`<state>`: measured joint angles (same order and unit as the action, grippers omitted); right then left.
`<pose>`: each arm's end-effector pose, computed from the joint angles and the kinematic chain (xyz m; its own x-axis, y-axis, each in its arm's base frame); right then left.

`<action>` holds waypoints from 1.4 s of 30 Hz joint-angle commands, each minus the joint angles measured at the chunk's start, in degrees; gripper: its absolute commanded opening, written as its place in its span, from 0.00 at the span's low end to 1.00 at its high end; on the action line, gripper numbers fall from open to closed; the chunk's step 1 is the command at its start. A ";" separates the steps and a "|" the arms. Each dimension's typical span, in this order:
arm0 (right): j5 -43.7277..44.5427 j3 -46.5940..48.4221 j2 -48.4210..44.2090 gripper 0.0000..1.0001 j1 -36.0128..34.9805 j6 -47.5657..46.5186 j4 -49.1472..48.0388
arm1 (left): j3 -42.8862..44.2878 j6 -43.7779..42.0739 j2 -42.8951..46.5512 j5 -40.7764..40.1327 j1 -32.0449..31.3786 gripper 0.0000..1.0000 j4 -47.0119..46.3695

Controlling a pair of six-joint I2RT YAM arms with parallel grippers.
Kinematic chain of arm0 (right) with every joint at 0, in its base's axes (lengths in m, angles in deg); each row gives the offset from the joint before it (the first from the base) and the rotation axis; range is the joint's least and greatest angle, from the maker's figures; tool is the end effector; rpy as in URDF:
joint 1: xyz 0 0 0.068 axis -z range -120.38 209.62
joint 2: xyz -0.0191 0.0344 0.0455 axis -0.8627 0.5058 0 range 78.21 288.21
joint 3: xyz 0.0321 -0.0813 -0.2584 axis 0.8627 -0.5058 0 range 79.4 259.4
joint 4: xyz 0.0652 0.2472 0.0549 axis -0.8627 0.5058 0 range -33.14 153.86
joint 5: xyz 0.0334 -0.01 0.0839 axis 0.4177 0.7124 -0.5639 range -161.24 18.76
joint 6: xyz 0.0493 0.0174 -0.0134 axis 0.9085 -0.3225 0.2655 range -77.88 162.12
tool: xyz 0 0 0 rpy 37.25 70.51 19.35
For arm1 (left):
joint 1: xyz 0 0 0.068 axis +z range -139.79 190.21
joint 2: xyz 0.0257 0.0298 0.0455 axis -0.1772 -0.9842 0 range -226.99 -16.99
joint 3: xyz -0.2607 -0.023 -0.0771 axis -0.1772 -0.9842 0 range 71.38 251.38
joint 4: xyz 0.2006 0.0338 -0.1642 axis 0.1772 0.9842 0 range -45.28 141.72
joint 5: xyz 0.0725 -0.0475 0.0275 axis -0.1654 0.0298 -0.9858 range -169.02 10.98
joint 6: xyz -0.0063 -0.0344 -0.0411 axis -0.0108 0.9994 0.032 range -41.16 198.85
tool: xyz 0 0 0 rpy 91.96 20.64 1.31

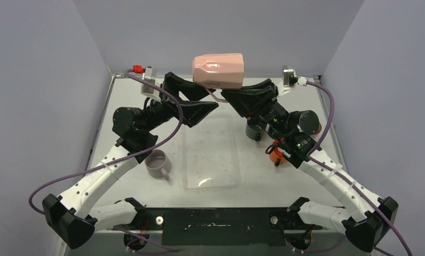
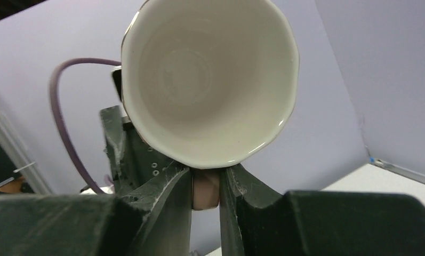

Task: Turn the mug right side up

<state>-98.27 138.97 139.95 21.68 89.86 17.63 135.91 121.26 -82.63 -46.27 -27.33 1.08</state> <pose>0.1687 0.1520 0.4603 -0.2974 0.6042 -0.7392 -0.9124 0.0482 0.4065 0.1737 -0.1578 0.4796 -0.1631 -0.5900 -0.7908 0.9732 0.0353 -0.2270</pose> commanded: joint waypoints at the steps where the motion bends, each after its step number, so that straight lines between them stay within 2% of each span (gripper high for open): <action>1: 10.08 1.47 -4.37 0.05 0.16 -6.72 5.11 | -0.74 -7.83 5.01 -3.64 -0.34 0.62 5.44; 8: 18.85 2.73 -9.65 0.05 0.18 -17.21 29.60 | -5.05 -20.55 11.15 -14.49 -0.17 0.73 22.83; 15: 28.30 2.18 -14.12 0.05 0.30 -20.62 55.09 | -7.89 -29.86 15.45 -22.65 -0.16 0.71 34.02; 20: 33.51 0.68 -14.85 0.05 0.20 -20.62 66.43 | -9.36 -31.25 15.55 -26.29 -0.08 0.70 36.67; 27: 36.68 -1.16 -10.55 0.05 0.22 -19.89 75.83 | -10.25 -30.25 14.56 -28.39 -0.08 0.70 38.27; 31: 38.02 -3.90 -8.87 0.05 0.21 -19.40 77.68 | -10.16 -25.68 14.09 -35.60 0.01 0.71 42.67; 34: 39.45 -6.51 -7.76 0.05 0.23 -19.03 77.70 | -9.35 -18.67 14.03 -42.38 0.09 0.72 48.24; 36: 40.13 -8.03 -6.41 0.05 0.22 -18.76 77.88 | -7.55 -13.65 13.37 -44.42 0.55 0.81 52.80; 37: 40.65 -8.78 -5.79 0.05 0.16 -18.43 77.97 | -6.44 -12.87 12.53 -44.14 0.76 0.92 55.14; 38: 41.01 -9.44 -5.22 0.05 0.14 -18.19 77.79 | -5.31 -12.51 11.85 -43.60 0.86 0.98 57.39; 42: 42.28 -11.90 -4.21 0.05 0.15 -17.07 76.30 | -2.45 -13.22 9.44 -42.13 1.27 0.96 63.79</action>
<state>-60.31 127.51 136.26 21.75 71.15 100.25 128.78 105.28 -71.75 -87.21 -26.55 57.01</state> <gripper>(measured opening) 0.203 0.962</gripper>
